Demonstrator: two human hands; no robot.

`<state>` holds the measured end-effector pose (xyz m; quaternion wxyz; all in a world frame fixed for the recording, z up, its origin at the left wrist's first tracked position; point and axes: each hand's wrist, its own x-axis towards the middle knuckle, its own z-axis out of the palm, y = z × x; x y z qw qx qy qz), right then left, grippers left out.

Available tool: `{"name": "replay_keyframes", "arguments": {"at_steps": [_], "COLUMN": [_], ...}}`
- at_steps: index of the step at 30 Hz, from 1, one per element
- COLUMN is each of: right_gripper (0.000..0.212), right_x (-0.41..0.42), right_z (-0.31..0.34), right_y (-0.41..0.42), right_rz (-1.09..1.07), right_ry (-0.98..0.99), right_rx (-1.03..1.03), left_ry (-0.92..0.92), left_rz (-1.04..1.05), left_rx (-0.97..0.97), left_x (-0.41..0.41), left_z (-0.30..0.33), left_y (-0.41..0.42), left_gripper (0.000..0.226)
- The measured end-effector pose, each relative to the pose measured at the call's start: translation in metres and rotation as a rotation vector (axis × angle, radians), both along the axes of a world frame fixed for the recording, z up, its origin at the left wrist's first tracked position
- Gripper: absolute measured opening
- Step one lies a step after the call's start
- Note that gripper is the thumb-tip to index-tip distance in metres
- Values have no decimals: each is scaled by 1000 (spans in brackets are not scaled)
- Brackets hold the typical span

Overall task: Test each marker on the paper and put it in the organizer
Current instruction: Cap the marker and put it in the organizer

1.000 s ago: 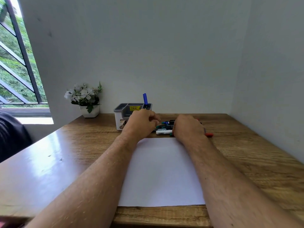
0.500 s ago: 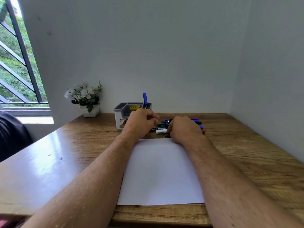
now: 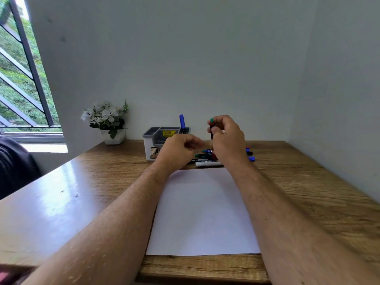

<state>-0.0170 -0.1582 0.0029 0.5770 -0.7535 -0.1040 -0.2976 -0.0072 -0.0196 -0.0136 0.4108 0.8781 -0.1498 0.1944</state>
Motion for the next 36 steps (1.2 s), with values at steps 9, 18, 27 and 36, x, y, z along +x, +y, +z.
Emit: {"name": "replay_keyframes", "arguments": {"at_steps": [9, 18, 27, 36], "right_gripper": [30, 14, 25, 28], "right_x": [-5, -11, -17, -17], "right_z": [11, 5, 2, 2], "right_y": [-10, -10, 3, 6], "right_rz": [157, -6, 262, 449], "right_ry": [111, 330, 411, 556], "right_rx": [608, 190, -128, 135], "left_ry": [-77, -127, -19, 3], "left_rz": [32, 141, -162, -273], "left_rx": [-102, -230, -742, -982], "left_x": [0, 9, 6, 9], "left_z": [4, 7, 11, 12], "left_y": [5, 18, 20, 20], "left_gripper": [13, 18, 24, 22]}}
